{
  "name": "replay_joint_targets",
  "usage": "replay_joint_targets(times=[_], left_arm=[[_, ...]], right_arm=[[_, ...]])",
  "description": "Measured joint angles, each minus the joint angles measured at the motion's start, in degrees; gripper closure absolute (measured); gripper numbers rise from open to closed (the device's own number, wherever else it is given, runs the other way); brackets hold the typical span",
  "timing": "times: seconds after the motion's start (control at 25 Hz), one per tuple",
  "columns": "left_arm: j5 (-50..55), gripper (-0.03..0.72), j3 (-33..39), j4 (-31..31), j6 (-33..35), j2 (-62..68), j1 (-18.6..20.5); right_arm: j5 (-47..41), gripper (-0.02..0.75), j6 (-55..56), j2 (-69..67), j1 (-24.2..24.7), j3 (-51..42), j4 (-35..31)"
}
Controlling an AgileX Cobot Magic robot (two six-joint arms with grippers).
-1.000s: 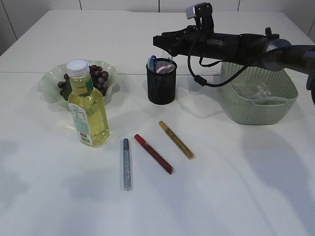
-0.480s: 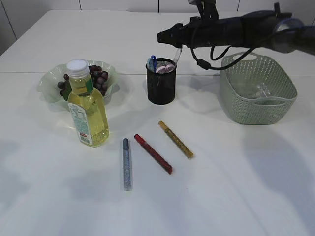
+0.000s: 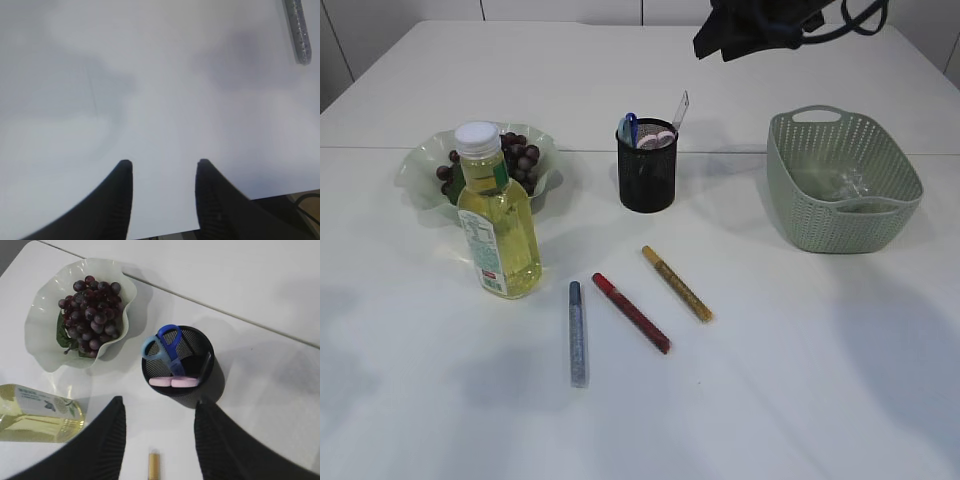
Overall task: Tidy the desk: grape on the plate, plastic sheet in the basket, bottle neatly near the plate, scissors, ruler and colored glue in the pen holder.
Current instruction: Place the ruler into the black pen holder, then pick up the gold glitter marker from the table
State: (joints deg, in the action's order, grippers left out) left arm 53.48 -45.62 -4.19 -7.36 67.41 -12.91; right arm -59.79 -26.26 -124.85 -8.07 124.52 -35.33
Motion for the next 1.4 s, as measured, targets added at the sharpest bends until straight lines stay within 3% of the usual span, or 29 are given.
replay_joint_targets(times=[0.24, 0.52, 1.04, 1.4], left_arm=[[0.3, 0.38, 0.0, -0.1, 0.0, 0.0, 0.0], [1.7, 0.38, 0.0, -0.1, 0.0, 0.0, 0.0], [4.0, 0.38, 0.0, -0.1, 0.0, 0.0, 0.0], [4.2, 0.38, 0.0, -0.4, 0.0, 0.0, 0.0]], right_arm=[[-10.2, 0.405, 10.3, 3.7, 0.0, 0.3, 6.9], [-11.5, 0.431, 18.1, 5.3, -2.1, 0.3, 16.1], [-11.5, 0.435, 24.1, 7.1, -17.8, -15.0, 31.9], [-11.4, 0.435, 26.3, 2.6, -20.5, -16.7, 34.6]])
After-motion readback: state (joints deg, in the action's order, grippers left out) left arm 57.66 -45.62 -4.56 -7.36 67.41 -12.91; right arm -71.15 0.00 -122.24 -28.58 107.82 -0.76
